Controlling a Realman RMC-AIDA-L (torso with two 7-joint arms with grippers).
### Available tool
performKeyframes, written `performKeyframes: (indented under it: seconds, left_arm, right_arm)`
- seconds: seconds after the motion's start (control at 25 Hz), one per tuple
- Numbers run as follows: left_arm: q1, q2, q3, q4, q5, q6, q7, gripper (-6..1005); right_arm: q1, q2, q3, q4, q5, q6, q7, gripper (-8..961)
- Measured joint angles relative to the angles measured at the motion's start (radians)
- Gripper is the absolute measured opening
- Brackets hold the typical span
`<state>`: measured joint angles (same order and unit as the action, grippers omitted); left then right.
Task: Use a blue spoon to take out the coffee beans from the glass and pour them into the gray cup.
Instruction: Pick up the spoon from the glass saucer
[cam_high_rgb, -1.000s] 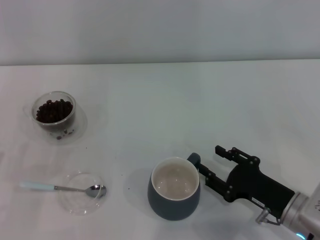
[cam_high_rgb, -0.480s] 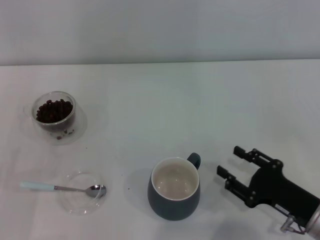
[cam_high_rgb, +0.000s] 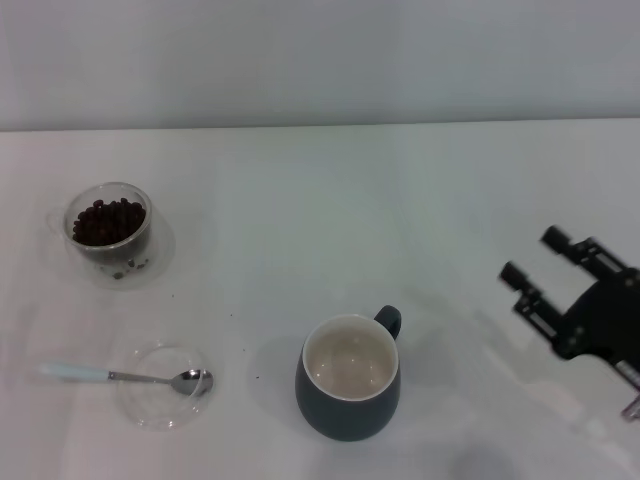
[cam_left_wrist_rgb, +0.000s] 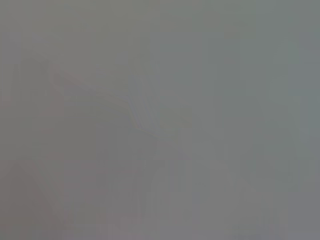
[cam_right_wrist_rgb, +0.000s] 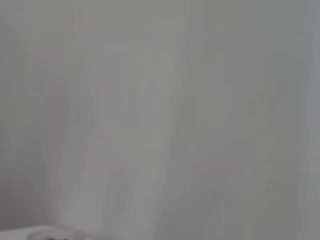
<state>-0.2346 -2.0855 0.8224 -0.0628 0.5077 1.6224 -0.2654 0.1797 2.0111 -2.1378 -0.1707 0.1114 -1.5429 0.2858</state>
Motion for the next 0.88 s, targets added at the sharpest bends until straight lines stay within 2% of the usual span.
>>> performKeyframes:
  seconds: [0.2, 0.48, 0.6, 0.76, 0.88]
  left_arm:
    - [0.008, -0.001, 0.003, -0.009, 0.006, 0.005, -0.042, 887]
    - [0.029, 0.000, 0.003, -0.059, 0.034, 0.017, -0.125, 887]
    - [0.055, 0.002, 0.006, -0.058, 0.043, 0.018, -0.270, 888]
    - [0.090, 0.012, 0.049, -0.031, 0.046, 0.009, -0.602, 888]
    - [0.097, 0.012, 0.077, -0.024, 0.045, 0.003, -0.714, 887]
  right_arm:
    - [0.000, -0.002, 0.092, 0.015, 0.001, -0.039, 0.006, 630]
    - [0.028, -0.009, 0.160, 0.016, 0.000, -0.060, 0.003, 630]
    - [0.041, -0.010, 0.183, 0.016, 0.000, -0.060, 0.003, 629]
    - [0.049, -0.016, 0.204, 0.014, -0.001, -0.064, 0.004, 629]
    - [0.057, -0.018, 0.216, 0.014, -0.001, -0.063, 0.002, 629]
